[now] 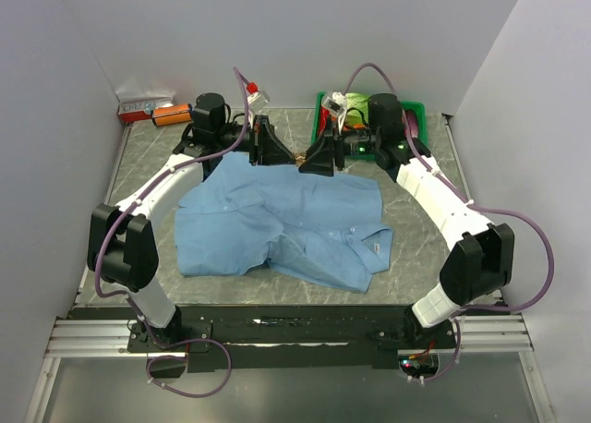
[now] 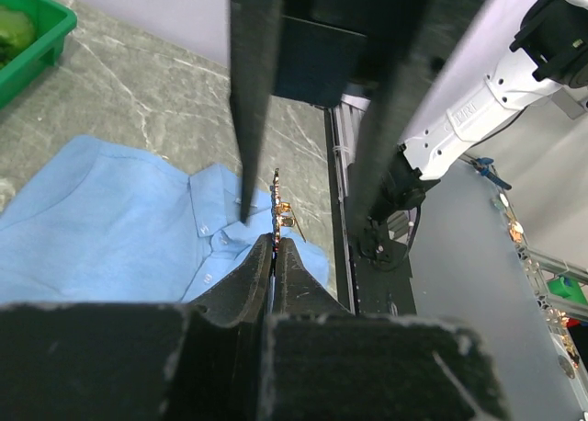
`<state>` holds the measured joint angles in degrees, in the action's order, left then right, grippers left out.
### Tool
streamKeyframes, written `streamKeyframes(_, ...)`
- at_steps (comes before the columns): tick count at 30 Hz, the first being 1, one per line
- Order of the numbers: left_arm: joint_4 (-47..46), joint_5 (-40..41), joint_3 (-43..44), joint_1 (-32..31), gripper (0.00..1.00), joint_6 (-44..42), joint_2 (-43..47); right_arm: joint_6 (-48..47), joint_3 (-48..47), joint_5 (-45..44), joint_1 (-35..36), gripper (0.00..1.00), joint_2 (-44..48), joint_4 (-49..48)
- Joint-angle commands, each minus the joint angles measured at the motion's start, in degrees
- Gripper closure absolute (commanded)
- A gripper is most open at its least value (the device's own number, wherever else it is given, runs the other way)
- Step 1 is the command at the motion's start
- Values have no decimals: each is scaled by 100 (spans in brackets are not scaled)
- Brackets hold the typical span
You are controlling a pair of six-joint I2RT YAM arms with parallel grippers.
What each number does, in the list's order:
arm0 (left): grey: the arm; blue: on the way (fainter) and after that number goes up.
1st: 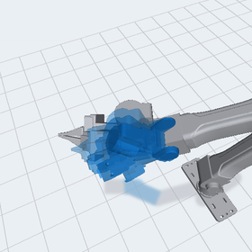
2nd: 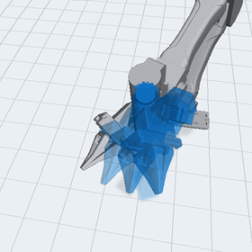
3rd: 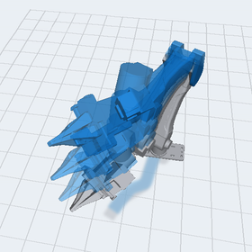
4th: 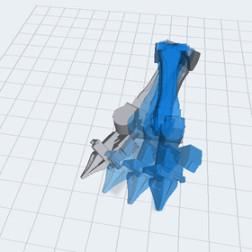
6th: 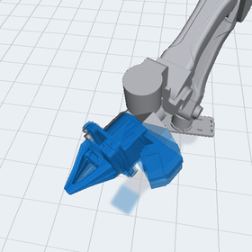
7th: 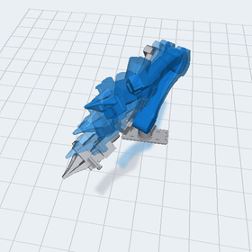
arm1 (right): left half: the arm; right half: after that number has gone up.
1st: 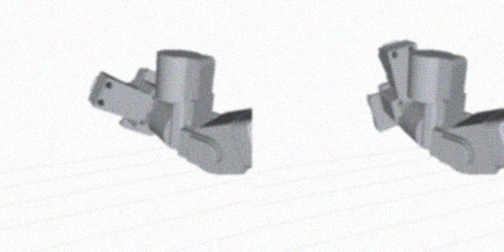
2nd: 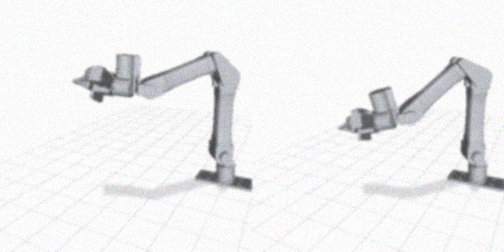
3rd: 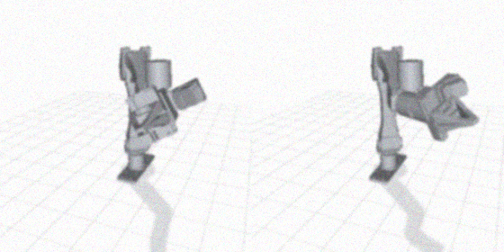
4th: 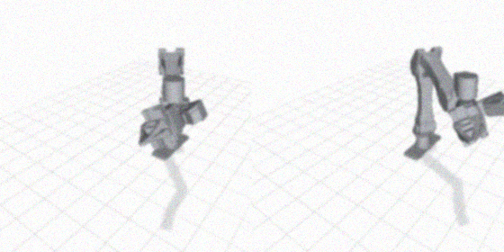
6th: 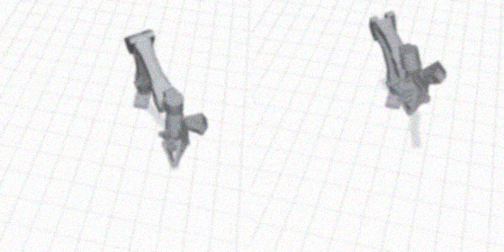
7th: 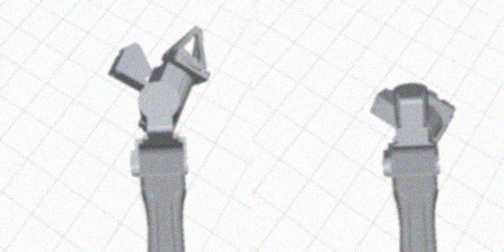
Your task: Remove the brooch from the garment
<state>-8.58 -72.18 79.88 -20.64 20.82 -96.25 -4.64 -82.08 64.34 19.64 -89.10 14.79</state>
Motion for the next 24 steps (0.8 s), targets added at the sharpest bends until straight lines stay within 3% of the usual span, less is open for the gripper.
streamKeyframes(1,-232,-164,2,17,99,71,62,-151,-27,-62,84,44,341,-178)
streamKeyframes(11,-241,-165,-34,8,99,72,115,77,-141,-281,101,59,235,-169)
streamKeyframes(24,-214,-191,-51,-1,99,36,124,25,-159,-861,224,66,156,15)
